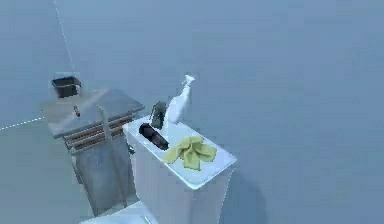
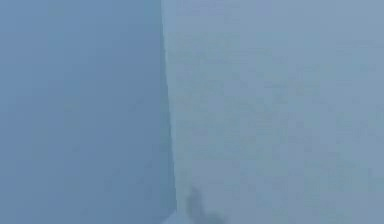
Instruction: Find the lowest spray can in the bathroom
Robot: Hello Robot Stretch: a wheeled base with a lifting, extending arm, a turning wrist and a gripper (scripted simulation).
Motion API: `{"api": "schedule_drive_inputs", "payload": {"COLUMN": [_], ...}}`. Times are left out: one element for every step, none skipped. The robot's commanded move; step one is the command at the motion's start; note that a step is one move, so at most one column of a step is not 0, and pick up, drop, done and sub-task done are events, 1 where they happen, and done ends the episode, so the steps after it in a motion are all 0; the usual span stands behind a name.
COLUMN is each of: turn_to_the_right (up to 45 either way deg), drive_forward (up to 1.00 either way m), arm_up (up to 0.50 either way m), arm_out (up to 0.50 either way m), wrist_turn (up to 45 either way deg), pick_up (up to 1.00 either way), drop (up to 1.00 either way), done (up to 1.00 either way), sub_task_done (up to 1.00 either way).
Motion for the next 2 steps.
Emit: {"api": "schedule_drive_inputs", "payload": {"turn_to_the_right": [-45.0,-45.0], "drive_forward": [0.00,0.00], "arm_up": [0.00,0.00], "arm_out": [0.00,0.00], "wrist_turn": [0.0,0.0], "pick_up": [0.00,0.00], "drop": [0.00,0.00], "done": [0.00,0.00], "sub_task_done": [0.00,0.00]}}
